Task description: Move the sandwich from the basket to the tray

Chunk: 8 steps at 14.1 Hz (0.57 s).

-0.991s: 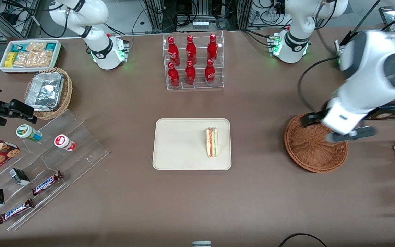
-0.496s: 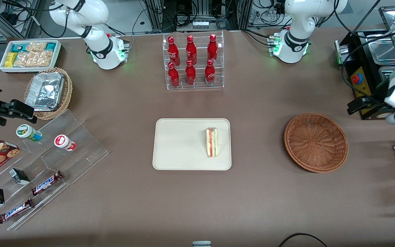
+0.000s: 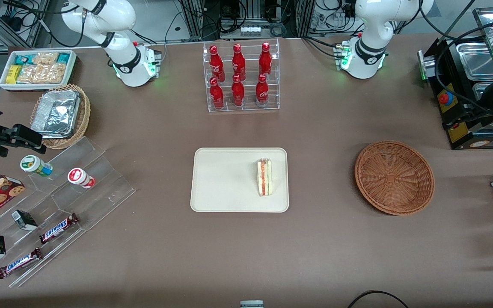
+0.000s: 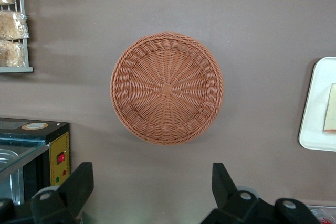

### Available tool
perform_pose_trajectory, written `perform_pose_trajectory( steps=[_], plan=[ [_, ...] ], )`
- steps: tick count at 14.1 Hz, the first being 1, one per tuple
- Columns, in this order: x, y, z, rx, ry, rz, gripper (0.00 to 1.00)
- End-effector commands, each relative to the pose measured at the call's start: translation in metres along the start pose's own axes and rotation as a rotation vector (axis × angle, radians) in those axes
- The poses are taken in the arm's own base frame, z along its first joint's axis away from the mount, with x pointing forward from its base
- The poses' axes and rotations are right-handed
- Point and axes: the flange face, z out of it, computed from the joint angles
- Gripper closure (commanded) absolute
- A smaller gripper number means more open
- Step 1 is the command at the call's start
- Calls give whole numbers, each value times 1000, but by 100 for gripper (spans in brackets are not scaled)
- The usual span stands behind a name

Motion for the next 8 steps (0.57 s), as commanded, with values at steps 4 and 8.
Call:
perform_pose_trajectory(
  steps=[4, 8],
  plan=[
    [-2, 3, -20, -21, -33, 16, 0],
    [-4, 3, -24, -19, -41, 26, 0]
  ],
)
